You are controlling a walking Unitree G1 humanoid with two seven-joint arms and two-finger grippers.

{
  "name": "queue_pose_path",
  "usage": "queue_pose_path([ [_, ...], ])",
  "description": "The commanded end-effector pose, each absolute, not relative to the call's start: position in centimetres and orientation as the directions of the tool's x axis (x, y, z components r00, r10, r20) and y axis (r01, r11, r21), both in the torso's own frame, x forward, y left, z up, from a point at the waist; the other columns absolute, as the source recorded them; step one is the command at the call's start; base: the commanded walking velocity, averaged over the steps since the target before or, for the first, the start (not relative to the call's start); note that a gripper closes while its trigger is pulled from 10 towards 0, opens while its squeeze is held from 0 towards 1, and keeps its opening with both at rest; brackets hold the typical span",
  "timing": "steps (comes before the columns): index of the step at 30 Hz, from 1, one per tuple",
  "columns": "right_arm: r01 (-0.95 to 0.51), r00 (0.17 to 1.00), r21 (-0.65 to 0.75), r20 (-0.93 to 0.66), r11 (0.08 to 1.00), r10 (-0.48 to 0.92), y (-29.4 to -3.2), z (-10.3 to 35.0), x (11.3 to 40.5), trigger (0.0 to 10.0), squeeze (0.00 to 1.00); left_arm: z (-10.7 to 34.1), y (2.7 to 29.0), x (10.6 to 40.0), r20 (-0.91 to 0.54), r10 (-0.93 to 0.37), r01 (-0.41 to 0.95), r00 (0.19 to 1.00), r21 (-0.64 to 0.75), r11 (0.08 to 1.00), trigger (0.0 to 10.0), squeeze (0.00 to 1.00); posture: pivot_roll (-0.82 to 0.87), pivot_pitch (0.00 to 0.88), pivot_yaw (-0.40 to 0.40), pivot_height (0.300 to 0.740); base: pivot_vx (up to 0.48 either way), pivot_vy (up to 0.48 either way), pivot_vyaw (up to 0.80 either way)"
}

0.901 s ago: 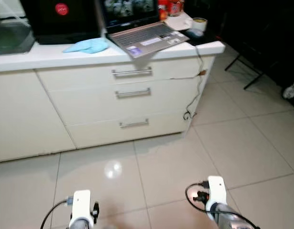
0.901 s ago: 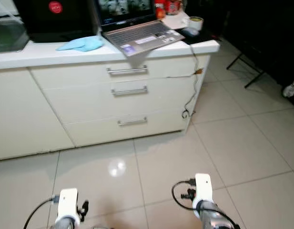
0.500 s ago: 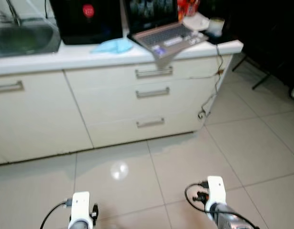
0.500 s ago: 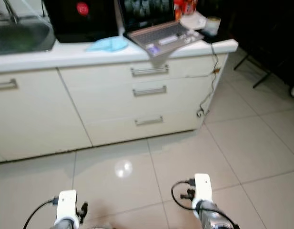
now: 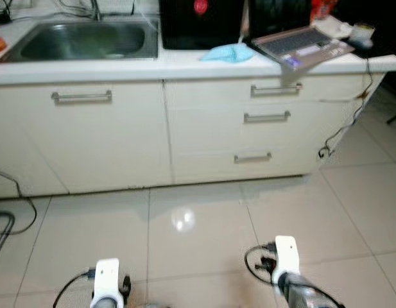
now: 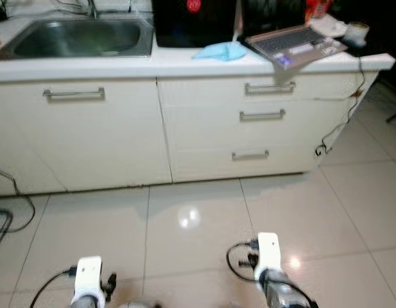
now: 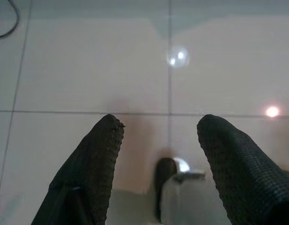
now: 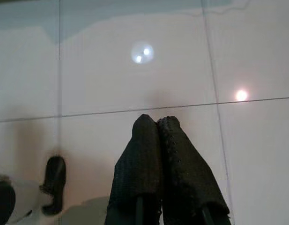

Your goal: Kitchen organization

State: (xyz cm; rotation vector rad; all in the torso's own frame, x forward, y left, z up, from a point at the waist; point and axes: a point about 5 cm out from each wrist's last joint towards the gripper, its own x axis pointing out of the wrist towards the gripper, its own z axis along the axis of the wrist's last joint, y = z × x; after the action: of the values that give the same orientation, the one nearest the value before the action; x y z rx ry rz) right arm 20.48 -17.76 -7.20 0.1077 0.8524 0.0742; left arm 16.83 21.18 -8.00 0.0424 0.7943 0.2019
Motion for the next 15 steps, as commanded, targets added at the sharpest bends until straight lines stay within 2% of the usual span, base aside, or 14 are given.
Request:
queue_pose_path([
  [1, -0.028, 0.667, 0.126, -0.737, 0.992, 0.112, -17.56, -6.95, 20.94, 10.0, 0.0, -8.09, 21.55, 16.46, -0.708, 0.202, -0.162, 0.677, 0.124, 0.979, 10.0, 0.0, 0.01, 0.06, -0.024, 0.732, 0.0, 0.0, 0.0],
  [15, -0.036, 0.662, 0.127, -0.74, 0.991, 0.119, -17.5, -6.97, 20.94, 10.0, 0.0, -8.09, 21.11, 16.69, -0.707, 0.192, -0.148, 0.68, 0.124, 0.981, 10.0, 0.0, 0.01, 0.054, -0.025, 0.732, 0.0, 0.0, 0.0],
])
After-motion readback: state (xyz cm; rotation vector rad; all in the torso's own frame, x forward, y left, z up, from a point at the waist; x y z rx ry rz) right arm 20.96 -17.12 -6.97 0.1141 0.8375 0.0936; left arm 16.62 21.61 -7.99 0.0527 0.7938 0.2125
